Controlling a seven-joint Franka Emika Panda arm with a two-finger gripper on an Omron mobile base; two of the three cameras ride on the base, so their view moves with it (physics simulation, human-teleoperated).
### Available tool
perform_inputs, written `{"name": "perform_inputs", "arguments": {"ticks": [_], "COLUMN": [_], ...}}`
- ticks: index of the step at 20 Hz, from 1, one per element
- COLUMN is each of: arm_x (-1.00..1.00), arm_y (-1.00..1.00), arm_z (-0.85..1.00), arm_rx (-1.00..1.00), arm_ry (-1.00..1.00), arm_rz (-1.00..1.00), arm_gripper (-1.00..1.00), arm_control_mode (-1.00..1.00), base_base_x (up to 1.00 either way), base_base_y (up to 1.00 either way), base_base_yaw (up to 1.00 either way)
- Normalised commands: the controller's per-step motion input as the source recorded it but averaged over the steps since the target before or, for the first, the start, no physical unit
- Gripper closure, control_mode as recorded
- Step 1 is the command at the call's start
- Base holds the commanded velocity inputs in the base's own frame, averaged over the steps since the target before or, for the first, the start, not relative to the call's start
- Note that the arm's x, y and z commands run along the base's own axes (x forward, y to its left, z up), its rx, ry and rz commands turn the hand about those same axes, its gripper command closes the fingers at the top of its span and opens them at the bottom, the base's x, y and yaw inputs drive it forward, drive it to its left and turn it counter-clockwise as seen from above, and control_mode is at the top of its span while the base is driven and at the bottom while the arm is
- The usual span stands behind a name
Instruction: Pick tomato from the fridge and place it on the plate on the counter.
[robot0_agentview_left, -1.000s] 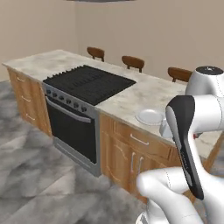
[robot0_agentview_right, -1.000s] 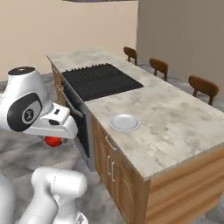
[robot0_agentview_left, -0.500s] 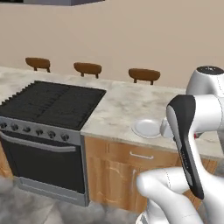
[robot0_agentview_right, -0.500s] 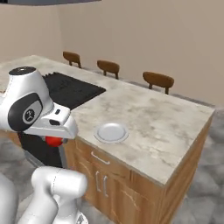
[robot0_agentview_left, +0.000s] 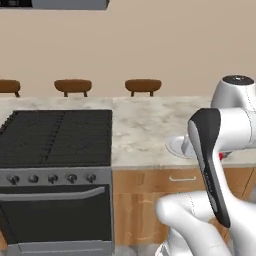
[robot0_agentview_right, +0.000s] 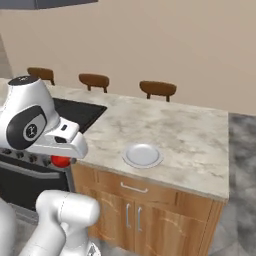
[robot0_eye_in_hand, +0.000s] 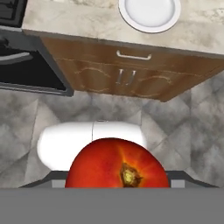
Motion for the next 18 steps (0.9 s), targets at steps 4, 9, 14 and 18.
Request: {"name": "perform_inputs", "arguments": {"ticks": [4,9,14,18], "arm_x": [0.00,0.00,0.00,0.00], "arm_y": [0.00,0.00,0.00,0.00], "arm_z": [0.00,0.00,0.00,0.00], "arm_rx": [0.00,0.00,0.00,0.00], "arm_ry": [0.00,0.00,0.00,0.00], "arm_rz": [0.00,0.00,0.00,0.00], "arm_gripper": [1.00,1.00,1.00,1.00], "arm_control_mode": [1.00,1.00,1.00,1.00], "base_base_x": [0.30,0.43,0.61,0.59], "base_base_y": [-0.12,-0.24,-0.22,-0.21], "base_base_yaw": [-0.40,-0.27,-0.16,-0.12]}}
